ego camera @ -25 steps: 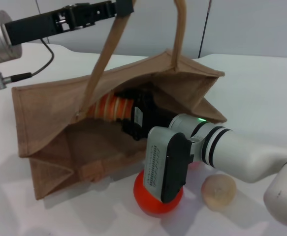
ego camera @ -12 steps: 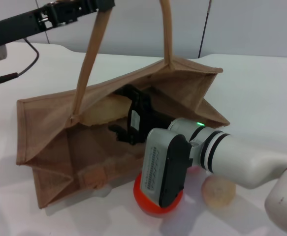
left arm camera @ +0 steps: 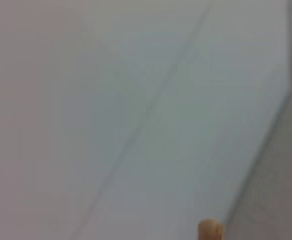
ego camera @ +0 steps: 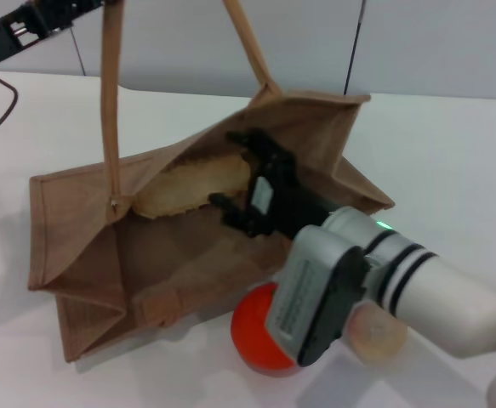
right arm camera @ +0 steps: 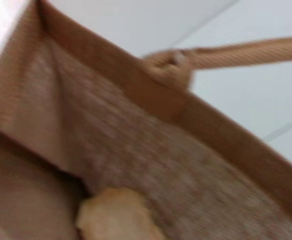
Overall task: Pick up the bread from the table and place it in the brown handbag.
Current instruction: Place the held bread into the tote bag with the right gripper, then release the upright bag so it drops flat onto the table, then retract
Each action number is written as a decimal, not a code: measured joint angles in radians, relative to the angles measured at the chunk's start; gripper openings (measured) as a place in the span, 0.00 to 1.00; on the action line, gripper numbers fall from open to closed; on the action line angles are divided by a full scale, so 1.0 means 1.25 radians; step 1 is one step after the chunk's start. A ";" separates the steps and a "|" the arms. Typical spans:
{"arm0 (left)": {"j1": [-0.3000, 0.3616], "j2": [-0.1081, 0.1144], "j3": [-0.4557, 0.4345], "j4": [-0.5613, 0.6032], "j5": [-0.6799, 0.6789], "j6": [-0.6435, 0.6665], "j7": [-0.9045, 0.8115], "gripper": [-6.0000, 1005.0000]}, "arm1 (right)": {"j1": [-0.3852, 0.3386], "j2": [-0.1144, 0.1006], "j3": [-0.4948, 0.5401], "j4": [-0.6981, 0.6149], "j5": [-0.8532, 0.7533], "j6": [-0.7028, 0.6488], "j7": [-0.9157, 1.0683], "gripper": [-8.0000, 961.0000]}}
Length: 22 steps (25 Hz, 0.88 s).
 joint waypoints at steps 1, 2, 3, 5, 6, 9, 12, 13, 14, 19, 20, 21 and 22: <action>0.006 -0.003 0.000 0.000 -0.007 -0.012 0.006 0.13 | -0.017 0.000 0.009 -0.007 0.000 0.012 -0.009 0.94; 0.014 -0.008 0.000 0.000 -0.017 -0.028 0.015 0.13 | -0.035 -0.001 0.017 -0.014 0.000 0.032 -0.017 0.94; 0.019 -0.011 -0.001 0.000 -0.022 -0.041 0.023 0.13 | -0.049 -0.002 0.019 -0.016 -0.001 0.054 -0.023 0.94; 0.026 -0.015 -0.001 0.001 -0.025 -0.069 0.038 0.13 | -0.073 -0.004 0.020 -0.018 -0.001 0.099 -0.029 0.94; 0.028 -0.016 -0.002 0.002 -0.025 -0.080 0.041 0.13 | -0.083 -0.004 0.020 -0.018 0.001 0.121 -0.029 0.94; 0.030 -0.023 -0.002 0.004 -0.025 -0.121 0.046 0.13 | -0.111 -0.007 0.023 -0.014 0.005 0.177 -0.029 0.94; 0.030 -0.033 0.000 0.004 -0.025 -0.157 0.058 0.13 | -0.138 -0.007 0.034 -0.006 0.007 0.245 -0.027 0.94; 0.029 -0.036 0.000 0.005 -0.025 -0.172 0.065 0.13 | -0.147 -0.007 0.039 -0.003 0.007 0.273 -0.022 0.94; 0.029 -0.040 0.001 0.005 -0.025 -0.185 0.072 0.13 | -0.153 -0.007 0.039 0.005 0.007 0.312 -0.009 0.94; 0.019 -0.074 0.000 0.006 -0.025 -0.250 0.151 0.12 | -0.163 -0.003 0.031 0.083 0.008 0.513 0.120 0.94; 0.016 -0.083 -0.001 0.006 -0.025 -0.268 0.172 0.12 | -0.164 -0.003 0.031 0.099 0.008 0.543 0.154 0.94; 0.013 -0.089 -0.002 0.006 -0.025 -0.283 0.189 0.14 | -0.164 -0.002 0.031 0.110 0.008 0.563 0.178 0.94; 0.011 -0.098 -0.003 0.006 -0.025 -0.308 0.209 0.15 | -0.164 -0.002 0.031 0.126 0.008 0.592 0.219 0.94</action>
